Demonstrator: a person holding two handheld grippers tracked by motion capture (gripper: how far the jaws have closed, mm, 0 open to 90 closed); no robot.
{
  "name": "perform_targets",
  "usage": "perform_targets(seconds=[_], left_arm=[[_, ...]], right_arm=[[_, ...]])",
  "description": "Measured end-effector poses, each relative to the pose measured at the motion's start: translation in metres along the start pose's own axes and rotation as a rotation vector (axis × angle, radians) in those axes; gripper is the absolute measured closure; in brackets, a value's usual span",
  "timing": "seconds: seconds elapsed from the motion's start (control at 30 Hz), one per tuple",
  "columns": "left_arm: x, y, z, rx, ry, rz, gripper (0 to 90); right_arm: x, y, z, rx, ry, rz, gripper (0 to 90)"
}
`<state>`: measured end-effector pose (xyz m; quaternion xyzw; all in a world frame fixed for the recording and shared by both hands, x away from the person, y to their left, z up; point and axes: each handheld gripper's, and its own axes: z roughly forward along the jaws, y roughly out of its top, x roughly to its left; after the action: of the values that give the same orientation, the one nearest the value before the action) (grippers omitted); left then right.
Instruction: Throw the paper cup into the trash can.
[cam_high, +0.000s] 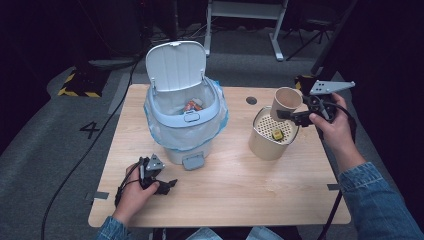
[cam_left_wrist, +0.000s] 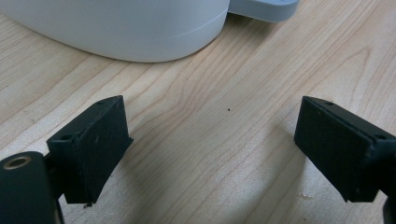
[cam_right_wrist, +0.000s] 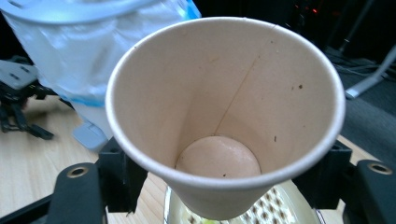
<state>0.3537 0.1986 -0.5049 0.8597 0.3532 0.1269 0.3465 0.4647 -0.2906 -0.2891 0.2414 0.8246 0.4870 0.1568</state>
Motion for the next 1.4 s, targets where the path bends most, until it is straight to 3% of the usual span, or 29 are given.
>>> perform_targets(seconds=[0.53, 0.73, 1.4], left_arm=[[0.001, 0.000, 0.000, 0.001, -0.002, 0.004, 10.3], [0.002, 0.001, 0.001, 0.003, -0.004, 0.011, 10.3], [0.004, 0.002, 0.002, 0.003, -0.011, 0.011, 10.2]], right_arm=[[0.015, 0.054, 0.032, -0.053, 0.068, -0.047, 28.7], [0.022, 0.068, 0.046, -0.082, 0.093, -0.046, 28.7], [0.051, 0.105, 0.091, -0.102, 0.146, -0.071, 28.7]])
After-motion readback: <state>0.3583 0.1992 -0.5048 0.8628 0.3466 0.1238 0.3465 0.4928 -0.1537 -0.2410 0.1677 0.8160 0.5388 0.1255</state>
